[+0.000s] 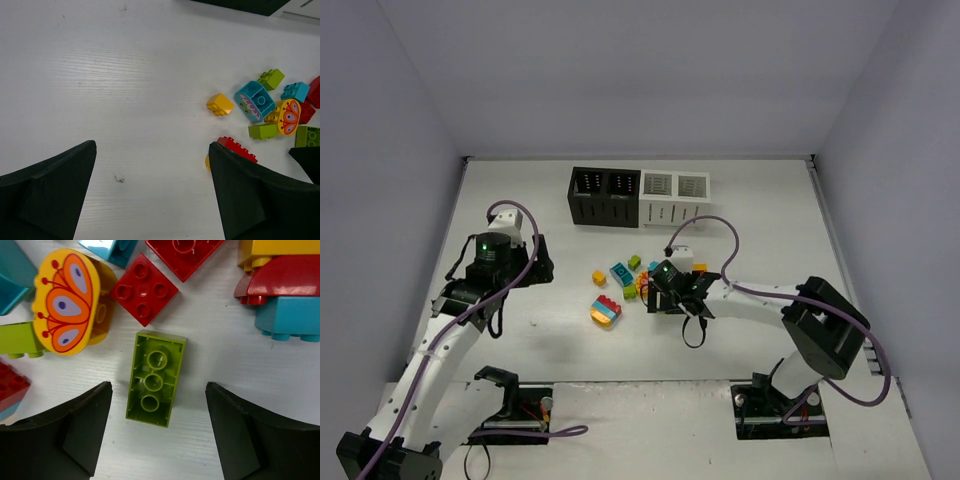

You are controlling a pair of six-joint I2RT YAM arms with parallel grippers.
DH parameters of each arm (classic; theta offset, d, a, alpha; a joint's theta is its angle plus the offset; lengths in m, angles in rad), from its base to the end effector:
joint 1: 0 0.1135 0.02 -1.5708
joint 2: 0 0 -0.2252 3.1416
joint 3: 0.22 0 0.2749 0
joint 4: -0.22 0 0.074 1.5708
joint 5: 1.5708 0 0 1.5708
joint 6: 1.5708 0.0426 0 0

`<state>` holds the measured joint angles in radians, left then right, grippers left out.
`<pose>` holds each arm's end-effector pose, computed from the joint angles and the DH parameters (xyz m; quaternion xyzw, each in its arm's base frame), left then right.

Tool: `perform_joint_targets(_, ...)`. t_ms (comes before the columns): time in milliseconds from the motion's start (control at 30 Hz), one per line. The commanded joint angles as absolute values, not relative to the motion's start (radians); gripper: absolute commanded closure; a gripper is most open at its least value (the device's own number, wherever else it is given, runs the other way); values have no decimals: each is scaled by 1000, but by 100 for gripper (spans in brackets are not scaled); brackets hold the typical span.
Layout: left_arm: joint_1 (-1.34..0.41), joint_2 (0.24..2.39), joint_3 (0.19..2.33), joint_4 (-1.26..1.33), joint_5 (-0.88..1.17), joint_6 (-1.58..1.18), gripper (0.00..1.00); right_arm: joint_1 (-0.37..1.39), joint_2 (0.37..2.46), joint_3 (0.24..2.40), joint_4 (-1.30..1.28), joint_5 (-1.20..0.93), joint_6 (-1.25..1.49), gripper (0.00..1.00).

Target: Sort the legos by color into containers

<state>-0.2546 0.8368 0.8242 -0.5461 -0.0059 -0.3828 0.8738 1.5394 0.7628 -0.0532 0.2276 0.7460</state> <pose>0.2295 -0.0595 0.2755 -0.0574 0.8728 -0.1494 0.4611 0.2155 0.2425 0.1081 -0.0181 0.9269 0.1875 0.3247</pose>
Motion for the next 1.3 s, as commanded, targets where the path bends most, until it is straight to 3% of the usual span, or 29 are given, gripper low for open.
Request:
perform_joint_targets(0, -267, 841, 836, -488, -34, -385, 13, 877, 1568, 796, -9, 264, 824, 28)
perform_joint_targets(100, -270, 839, 836, -488, -37, -385, 13, 877, 1609, 801, 21, 279, 837, 37)
perform_joint_targets(200, -272, 842, 838, -491, -38, -384, 13, 885, 1621, 798, 14, 293, 853, 61)
perform_joint_targets(233, -273, 841, 838, -492, -38, -385, 13, 890, 1609, 796, 5, 316, 856, 77)
perform_joint_targets(333, -275, 841, 838, -492, -40, -383, 13, 899, 1554, 811, -56, 371, 844, 100)
perform_joint_targets(533, -275, 839, 836, -486, -31, -382, 13, 856, 1393, 946, -89, 521, 648, 100)
perform_joint_targets(700, -275, 850, 836, -480, -6, -377, 13, 654, 1419, 1127, -28, 470, 416, 100)
perform_joint_targets(967, -275, 851, 834, -477, 0, -367, 13, 419, 1658, 1380, 100, 312, 270, 100)
perform_joint_targets(1167, -275, 862, 838, -479, 0, -362, 13, 376, 1819, 1542, 123, 232, 219, 100)
perform_joint_targets(1267, -275, 865, 839, -482, 0, -360, 13, 367, 1876, 1578, 124, 226, 218, 92)
